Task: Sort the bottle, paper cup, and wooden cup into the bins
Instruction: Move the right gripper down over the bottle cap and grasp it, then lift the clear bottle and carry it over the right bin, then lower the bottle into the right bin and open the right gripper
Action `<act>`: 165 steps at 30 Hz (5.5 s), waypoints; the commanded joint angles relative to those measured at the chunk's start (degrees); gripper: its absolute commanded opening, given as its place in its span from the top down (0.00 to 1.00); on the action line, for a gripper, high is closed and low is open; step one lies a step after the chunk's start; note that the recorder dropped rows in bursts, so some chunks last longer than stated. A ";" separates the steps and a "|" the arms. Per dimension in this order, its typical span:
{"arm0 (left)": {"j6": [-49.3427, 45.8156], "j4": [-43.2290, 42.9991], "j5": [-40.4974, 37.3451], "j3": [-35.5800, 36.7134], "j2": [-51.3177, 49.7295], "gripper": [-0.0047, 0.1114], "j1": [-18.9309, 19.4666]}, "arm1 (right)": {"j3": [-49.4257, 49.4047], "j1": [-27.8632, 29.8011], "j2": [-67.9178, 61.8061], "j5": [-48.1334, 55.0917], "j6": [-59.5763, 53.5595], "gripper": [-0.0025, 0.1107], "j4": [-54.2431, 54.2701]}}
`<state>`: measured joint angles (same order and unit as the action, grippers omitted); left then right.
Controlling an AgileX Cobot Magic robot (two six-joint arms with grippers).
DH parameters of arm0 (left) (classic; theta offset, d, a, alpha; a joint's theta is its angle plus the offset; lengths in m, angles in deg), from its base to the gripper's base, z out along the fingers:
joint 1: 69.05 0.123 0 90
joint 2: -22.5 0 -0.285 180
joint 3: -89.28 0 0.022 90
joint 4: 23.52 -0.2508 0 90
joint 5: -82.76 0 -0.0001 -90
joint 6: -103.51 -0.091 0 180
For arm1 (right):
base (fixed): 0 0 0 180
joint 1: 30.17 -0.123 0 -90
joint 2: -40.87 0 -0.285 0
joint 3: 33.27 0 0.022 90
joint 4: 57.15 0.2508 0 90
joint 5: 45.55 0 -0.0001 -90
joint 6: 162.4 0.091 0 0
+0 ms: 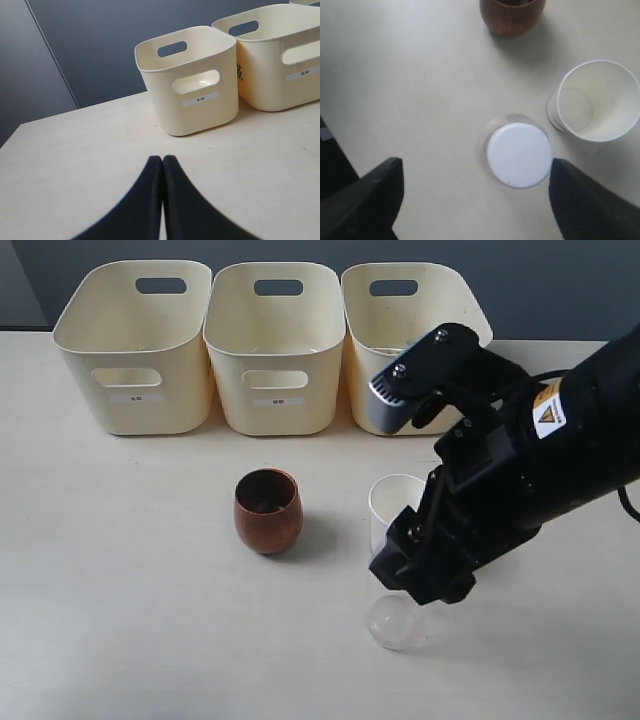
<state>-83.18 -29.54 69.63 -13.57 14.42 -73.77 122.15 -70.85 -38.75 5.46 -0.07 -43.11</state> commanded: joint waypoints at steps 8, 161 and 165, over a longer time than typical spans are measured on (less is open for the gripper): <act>0.11 -0.07 0.22 0.07 0.28 0.96 0.18 | 0.39 -0.03 -2.61 -3.63 2.41 0.31 -4.38; 0.11 -0.07 0.23 0.07 0.28 0.96 0.18 | 26.44 19.41 -39.39 -39.53 51.73 0.45 -53.06; 0.11 -0.07 0.23 0.07 0.28 0.96 0.18 | 26.44 19.30 -38.90 -39.53 51.73 0.45 -52.47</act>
<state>-83.18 -29.54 69.63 -13.57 14.42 -73.77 148.21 -51.71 -78.15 -33.95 51.90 -96.11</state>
